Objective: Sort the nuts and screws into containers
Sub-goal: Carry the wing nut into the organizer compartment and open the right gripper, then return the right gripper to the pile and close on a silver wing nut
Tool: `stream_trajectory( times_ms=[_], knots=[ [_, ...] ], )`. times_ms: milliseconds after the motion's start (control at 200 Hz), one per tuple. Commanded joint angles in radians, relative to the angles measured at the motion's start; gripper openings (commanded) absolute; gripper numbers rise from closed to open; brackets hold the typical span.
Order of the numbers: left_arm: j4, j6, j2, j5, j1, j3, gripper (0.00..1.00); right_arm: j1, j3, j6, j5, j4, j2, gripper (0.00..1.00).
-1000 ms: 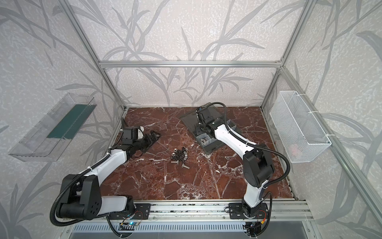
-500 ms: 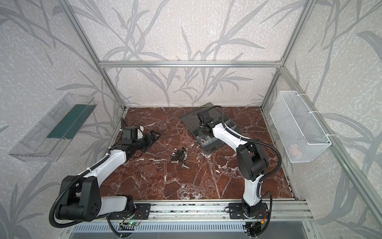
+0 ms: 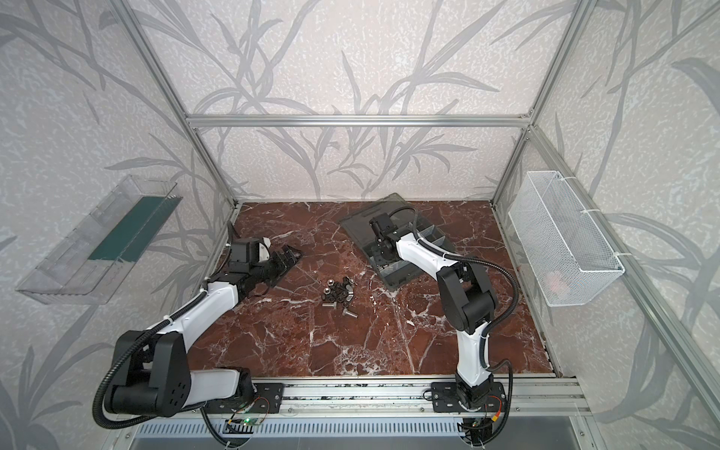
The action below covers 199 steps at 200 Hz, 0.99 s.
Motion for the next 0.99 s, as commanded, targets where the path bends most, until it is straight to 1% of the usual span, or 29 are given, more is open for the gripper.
stream_trajectory(
  times_ms=[0,45,80,120,130,240,270,340,415,495,600,665,715,750,820,990],
  knots=[
    [0.019,-0.011,-0.020,0.004,-0.002,-0.011,0.99,-0.003,0.017,0.006,-0.006,-0.025,0.026,0.11],
    [0.019,-0.011,-0.019,0.006,-0.002,-0.010,0.99,-0.004,0.017,0.008,-0.006,-0.026,0.028,0.12],
    [0.019,-0.011,-0.020,0.005,-0.002,-0.010,0.99,-0.004,0.018,0.009,-0.007,-0.027,0.031,0.15],
    [0.019,-0.011,-0.020,0.005,-0.002,-0.011,1.00,-0.004,0.020,0.008,-0.005,-0.030,0.036,0.21],
    [0.019,-0.012,-0.021,0.005,-0.002,-0.011,0.99,-0.004,0.021,0.009,-0.004,-0.030,0.036,0.24],
    [0.019,-0.010,-0.023,0.004,-0.002,-0.012,1.00,-0.003,0.027,0.004,-0.007,-0.032,0.037,0.39],
    [0.019,-0.010,-0.024,0.003,-0.002,-0.013,1.00,-0.003,0.030,-0.005,-0.010,-0.033,0.034,0.46],
    [0.013,-0.008,-0.025,0.003,-0.002,-0.011,0.99,-0.002,0.035,-0.015,-0.006,-0.037,0.015,0.54],
    [0.006,-0.005,-0.032,-0.002,-0.002,-0.012,0.99,-0.002,0.033,-0.020,0.000,-0.037,-0.025,0.57],
    [-0.002,-0.003,-0.039,-0.011,-0.002,-0.012,0.99,-0.002,0.024,-0.018,-0.027,-0.033,-0.085,0.58],
    [-0.011,-0.002,-0.045,-0.024,-0.002,-0.010,0.99,0.012,-0.017,0.048,-0.093,-0.016,-0.175,0.59],
    [-0.014,-0.002,-0.048,-0.028,-0.002,-0.012,0.99,0.032,-0.059,0.111,-0.133,0.005,-0.231,0.59],
    [-0.013,-0.002,-0.049,-0.027,-0.002,-0.012,0.99,0.063,-0.106,0.157,-0.150,0.034,-0.258,0.59],
    [-0.010,-0.002,-0.049,-0.026,-0.002,-0.014,1.00,0.090,-0.148,0.192,-0.156,0.068,-0.307,0.59],
    [-0.009,0.000,-0.046,-0.025,-0.002,-0.012,0.99,0.143,-0.209,0.245,-0.150,0.121,-0.332,0.59],
    [-0.007,0.003,-0.037,-0.014,-0.001,-0.005,0.99,0.264,-0.266,0.348,-0.118,0.162,-0.303,0.60]
  ],
)
